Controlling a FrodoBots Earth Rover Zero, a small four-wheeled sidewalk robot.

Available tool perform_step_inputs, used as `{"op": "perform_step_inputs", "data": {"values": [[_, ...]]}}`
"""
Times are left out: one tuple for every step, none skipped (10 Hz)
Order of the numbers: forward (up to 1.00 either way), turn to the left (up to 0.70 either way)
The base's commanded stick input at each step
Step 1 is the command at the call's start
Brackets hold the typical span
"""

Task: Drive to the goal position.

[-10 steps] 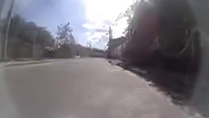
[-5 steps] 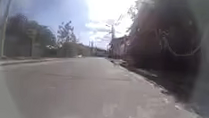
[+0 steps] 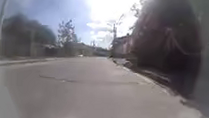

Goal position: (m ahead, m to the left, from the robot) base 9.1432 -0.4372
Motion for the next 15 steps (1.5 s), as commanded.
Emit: {"op": "perform_step_inputs", "data": {"values": [[1.0,0.0],[1.0,0.0],[1.0,0.0],[1.0,0.0],[1.0,-0.03],[1.0,-0.17],[1.0,-0.37],[1.0,-0.38],[1.0,-0.38],[1.0,-0.38],[1.0,-0.38],[1.0,-0.33],[1.0,-0.07],[1.0,0.0],[1.0,0.0]]}}
